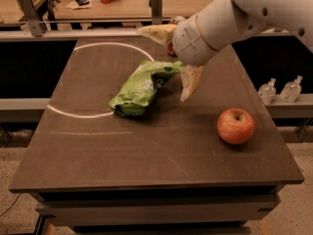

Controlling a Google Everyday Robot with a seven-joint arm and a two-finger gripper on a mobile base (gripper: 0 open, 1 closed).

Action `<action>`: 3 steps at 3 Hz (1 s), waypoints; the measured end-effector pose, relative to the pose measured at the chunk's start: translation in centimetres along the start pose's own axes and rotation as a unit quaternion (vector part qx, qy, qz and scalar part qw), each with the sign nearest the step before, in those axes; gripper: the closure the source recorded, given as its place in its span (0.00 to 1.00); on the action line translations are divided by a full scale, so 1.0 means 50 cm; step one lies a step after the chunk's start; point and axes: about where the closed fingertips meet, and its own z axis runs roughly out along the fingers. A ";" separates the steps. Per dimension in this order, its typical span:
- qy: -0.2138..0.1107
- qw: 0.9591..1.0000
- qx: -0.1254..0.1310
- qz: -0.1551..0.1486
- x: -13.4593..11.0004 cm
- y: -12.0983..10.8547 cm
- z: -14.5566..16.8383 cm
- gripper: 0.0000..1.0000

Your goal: Move green rice chip bag near apple

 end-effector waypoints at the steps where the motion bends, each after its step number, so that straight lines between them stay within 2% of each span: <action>1: -0.010 1.000 -0.028 -0.007 0.011 0.005 0.044 0.00; 3: -0.010 0.998 -0.068 -0.013 0.023 0.005 0.110 0.00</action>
Offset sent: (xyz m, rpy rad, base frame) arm 0.0298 0.0244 -0.0489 -0.1317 0.0793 0.0478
